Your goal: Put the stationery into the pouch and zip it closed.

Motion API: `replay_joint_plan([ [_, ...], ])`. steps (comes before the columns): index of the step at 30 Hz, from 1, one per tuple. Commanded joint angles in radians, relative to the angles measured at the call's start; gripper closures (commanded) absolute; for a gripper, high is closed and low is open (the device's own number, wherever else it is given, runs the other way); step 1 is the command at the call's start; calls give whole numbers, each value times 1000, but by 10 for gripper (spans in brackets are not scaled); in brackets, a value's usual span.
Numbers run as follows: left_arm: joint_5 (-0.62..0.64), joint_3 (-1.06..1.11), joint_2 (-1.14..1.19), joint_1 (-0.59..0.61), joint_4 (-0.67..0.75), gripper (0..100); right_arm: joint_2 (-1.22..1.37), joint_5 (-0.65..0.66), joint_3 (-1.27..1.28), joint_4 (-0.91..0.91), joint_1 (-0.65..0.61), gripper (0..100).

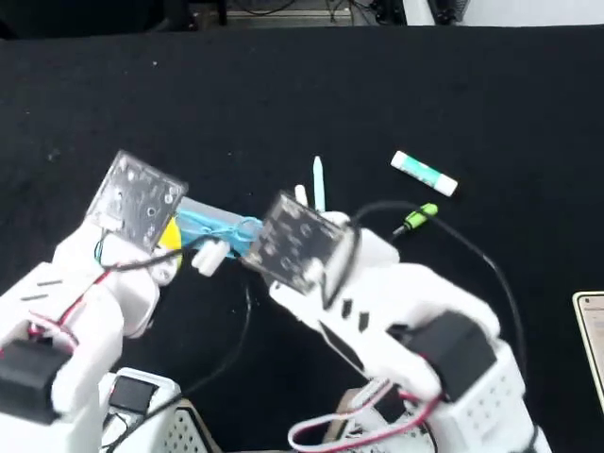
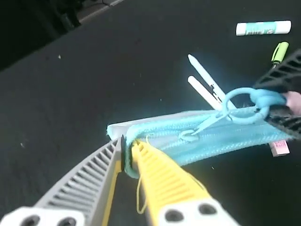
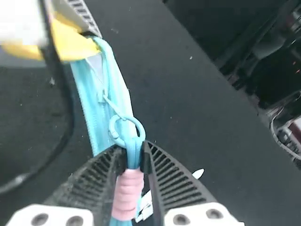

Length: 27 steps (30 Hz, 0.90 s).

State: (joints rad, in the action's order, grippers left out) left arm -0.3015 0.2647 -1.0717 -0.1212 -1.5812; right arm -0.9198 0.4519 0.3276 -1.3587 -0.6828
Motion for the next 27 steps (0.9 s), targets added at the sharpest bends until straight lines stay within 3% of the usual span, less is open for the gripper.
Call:
replay_joint_plan([
  [1,49,-143,129,94,-51,971,116,11,-173,-78,25,987],
  [5,48,-295,304,153,-170,970,163,12,-265,-167,25,988],
  [8,43,-335,387,171,-180,970,163,12,-274,-167,25,988],
  [11,43,-314,417,171,-180,965,170,12,-265,-167,25,988],
  [17,43,-255,446,170,-180,840,165,12,-205,-137,25,988],
  [27,38,-202,451,173,-176,863,163,12,-168,-124,25,988],
])
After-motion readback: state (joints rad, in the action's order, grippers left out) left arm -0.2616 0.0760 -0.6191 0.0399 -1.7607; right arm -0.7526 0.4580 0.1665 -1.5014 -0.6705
